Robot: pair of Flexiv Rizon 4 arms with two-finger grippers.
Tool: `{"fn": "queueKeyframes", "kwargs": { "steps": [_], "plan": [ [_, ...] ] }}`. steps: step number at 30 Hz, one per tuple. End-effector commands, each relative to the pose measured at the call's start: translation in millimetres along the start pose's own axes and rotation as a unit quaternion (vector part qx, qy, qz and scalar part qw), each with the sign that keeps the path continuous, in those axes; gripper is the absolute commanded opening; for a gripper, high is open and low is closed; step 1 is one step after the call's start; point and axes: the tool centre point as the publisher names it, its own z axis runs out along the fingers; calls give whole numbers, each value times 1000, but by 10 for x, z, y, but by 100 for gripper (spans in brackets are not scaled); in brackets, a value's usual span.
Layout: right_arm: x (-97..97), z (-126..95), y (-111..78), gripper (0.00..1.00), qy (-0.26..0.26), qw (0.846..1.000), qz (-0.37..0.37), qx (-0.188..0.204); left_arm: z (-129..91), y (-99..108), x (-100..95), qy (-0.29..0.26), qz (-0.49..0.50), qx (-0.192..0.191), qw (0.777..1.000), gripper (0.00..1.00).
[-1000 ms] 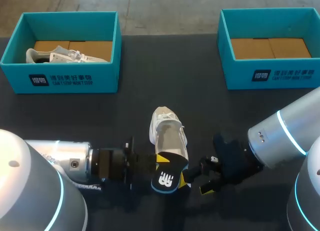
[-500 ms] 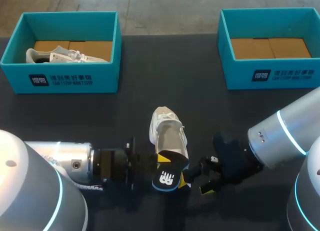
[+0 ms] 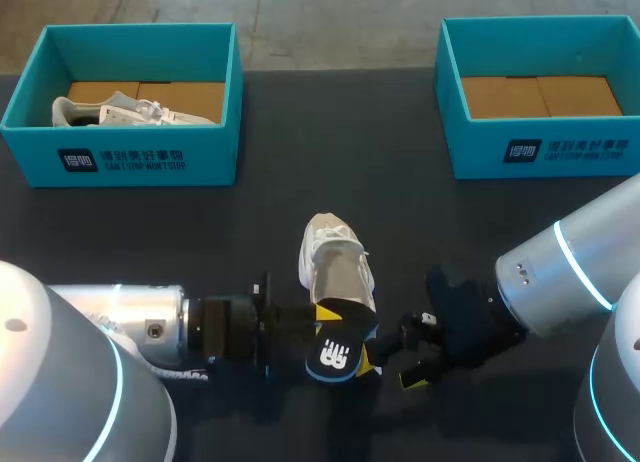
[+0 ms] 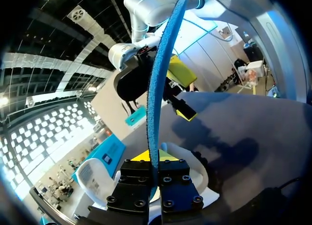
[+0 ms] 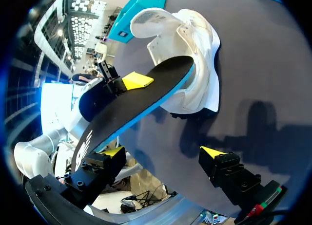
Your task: Take the shoe out of the shoebox, open the shoe tongue, remove and reinsert the insole, then place the shoe into the shoebox
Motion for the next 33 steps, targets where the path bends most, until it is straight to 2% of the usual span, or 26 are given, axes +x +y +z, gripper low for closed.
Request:
{"fn": "queueKeyframes", "kwargs": {
  "steps": [1,33],
  "plan": [
    [12,7,-18,100,-2,1000,1,-2,11,-7,13,-2,1,-8,1000,0],
    [12,7,-18,100,-2,1000,1,-2,3,231,-8,-17,-2,-44,999,0]
  ]
}}
